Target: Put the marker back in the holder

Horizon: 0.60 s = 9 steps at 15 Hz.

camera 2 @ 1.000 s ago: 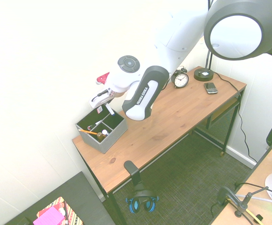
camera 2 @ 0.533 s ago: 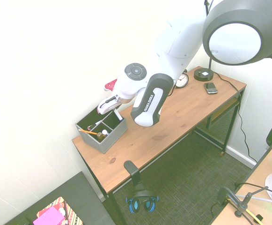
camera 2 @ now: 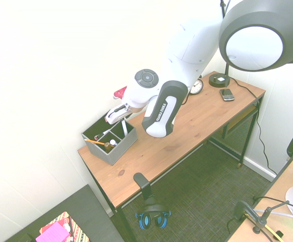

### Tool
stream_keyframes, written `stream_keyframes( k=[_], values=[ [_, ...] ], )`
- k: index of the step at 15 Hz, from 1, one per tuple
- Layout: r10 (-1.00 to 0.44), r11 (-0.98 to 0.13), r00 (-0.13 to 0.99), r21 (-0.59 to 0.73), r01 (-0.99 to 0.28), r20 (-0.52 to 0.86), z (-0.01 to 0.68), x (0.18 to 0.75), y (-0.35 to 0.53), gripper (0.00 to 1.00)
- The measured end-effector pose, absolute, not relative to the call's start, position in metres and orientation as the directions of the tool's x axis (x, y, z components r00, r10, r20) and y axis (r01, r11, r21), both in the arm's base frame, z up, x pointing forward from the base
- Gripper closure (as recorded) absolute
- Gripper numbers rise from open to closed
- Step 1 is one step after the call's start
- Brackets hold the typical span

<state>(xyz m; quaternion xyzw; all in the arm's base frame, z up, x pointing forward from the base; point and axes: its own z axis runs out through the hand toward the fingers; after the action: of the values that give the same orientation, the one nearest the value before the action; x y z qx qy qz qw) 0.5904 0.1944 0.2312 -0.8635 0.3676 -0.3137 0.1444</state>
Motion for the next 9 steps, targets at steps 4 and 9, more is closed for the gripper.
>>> stream_keyframes(
  k=[4, 9],
  values=[
    [-0.739, -0.674, 0.523, -0.49, -0.553, 0.424, 0.238, 0.59, 0.197, 0.0],
    [-0.731, -0.68, 0.594, -0.284, -0.676, 0.336, 0.294, 0.567, 0.185, 0.0]
  ],
)
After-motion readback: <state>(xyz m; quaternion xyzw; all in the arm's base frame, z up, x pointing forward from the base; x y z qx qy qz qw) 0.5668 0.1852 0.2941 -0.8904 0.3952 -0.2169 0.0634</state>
